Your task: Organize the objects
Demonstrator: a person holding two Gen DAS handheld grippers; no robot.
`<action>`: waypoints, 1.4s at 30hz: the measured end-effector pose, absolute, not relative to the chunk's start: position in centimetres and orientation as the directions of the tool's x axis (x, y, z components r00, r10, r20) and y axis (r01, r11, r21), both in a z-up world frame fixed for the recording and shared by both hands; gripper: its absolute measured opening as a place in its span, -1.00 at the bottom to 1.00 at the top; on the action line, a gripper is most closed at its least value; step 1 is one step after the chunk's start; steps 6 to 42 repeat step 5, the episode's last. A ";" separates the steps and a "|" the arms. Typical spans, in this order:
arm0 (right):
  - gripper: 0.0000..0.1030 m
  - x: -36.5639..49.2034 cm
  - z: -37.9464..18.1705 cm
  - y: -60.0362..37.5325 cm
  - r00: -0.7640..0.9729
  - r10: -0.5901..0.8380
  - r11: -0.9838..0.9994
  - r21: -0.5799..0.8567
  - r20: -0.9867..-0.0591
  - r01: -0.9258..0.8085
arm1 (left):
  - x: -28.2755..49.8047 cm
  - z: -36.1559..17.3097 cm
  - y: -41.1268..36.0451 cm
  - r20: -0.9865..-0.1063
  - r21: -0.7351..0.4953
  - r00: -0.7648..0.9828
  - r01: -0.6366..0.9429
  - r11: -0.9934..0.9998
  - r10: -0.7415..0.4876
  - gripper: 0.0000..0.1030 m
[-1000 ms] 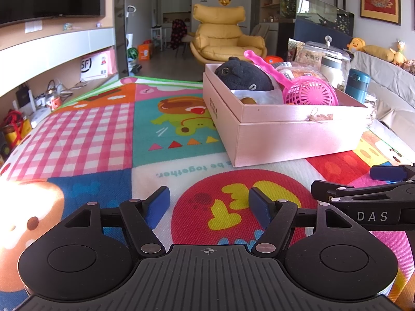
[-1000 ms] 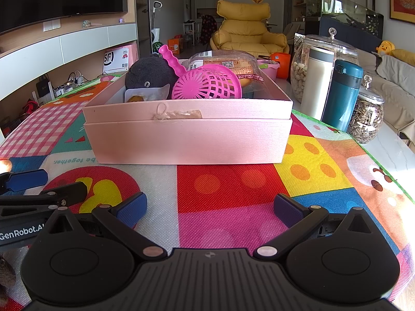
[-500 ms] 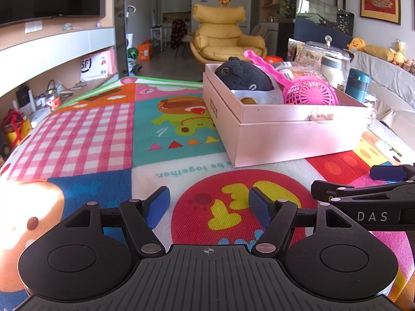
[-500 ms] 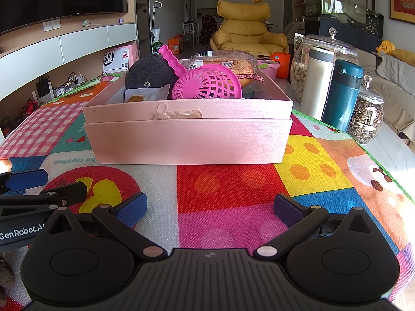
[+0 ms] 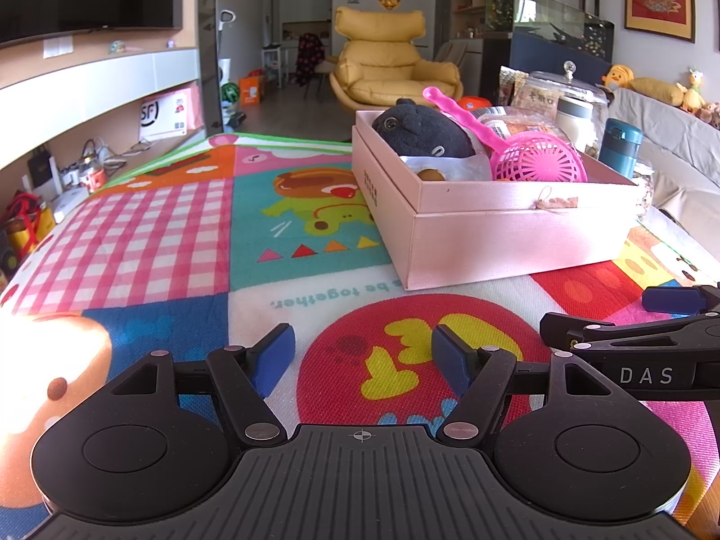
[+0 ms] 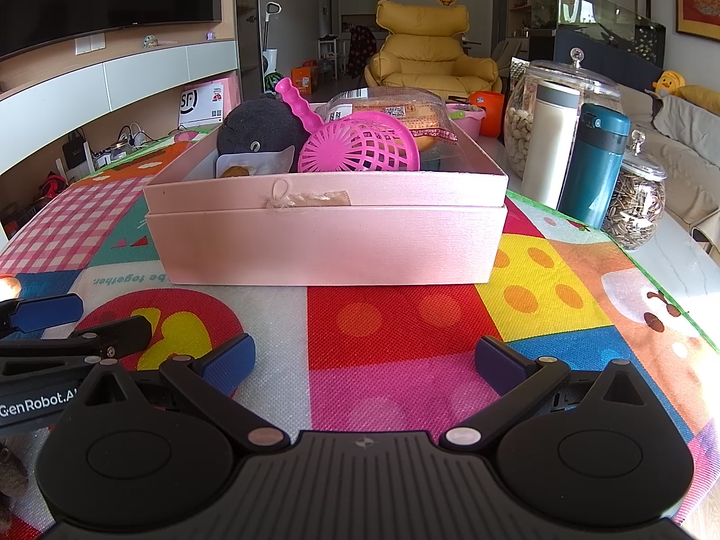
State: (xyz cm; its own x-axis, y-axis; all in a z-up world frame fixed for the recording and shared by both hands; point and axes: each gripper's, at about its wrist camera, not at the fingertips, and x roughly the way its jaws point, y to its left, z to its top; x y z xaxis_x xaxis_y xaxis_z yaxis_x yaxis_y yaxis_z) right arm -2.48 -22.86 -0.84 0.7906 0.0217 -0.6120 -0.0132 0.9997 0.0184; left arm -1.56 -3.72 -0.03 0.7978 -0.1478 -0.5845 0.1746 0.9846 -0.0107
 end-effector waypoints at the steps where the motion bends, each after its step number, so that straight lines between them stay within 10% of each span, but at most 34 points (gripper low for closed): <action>1: 1.00 -2.5 -0.8 -22.9 0.791 0.022 1.000 0.018 -0.612 -0.013 | -1.6 0.0 -3.7 -0.584 -0.011 0.798 0.175 0.985 -0.148 0.43; 42: 1.00 -2.5 -0.8 -22.9 0.791 0.022 1.000 0.018 -0.612 -0.013 | -1.6 0.0 -3.7 -0.585 -0.010 0.798 0.174 0.985 -0.147 0.43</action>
